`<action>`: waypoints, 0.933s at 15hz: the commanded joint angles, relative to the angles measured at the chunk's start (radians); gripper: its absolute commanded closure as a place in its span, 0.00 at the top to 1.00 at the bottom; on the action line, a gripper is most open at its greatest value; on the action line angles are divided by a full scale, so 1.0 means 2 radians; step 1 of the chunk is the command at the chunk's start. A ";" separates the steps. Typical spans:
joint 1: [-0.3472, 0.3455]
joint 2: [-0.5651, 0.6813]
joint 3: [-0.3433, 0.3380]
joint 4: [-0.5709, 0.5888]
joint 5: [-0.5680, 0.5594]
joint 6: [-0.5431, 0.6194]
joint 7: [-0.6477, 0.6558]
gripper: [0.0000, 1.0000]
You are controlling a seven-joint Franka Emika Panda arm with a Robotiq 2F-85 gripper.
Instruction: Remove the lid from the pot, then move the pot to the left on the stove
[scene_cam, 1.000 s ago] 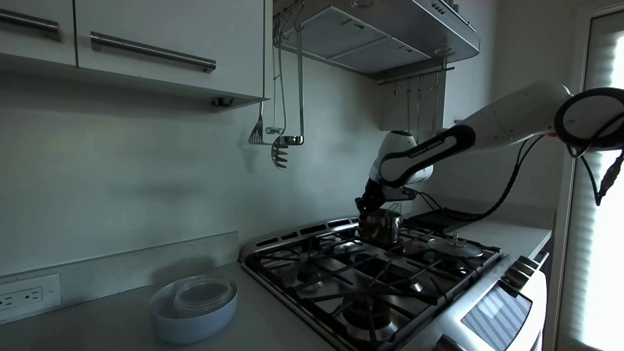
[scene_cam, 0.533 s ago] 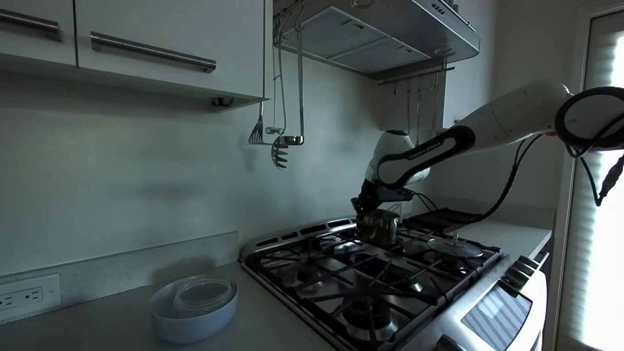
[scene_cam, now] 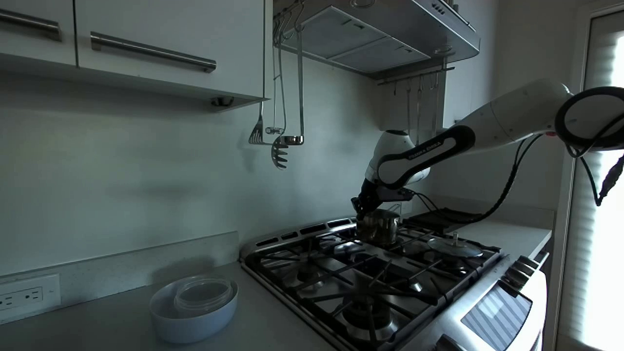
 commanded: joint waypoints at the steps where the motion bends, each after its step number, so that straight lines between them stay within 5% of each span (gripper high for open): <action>1: 0.000 0.000 0.000 0.001 0.001 -0.002 -0.001 0.02; 7: 0.007 -0.016 0.025 0.009 0.014 -0.016 -0.013 0.02; 14: 0.043 -0.005 0.026 0.036 -0.021 -0.110 0.011 0.02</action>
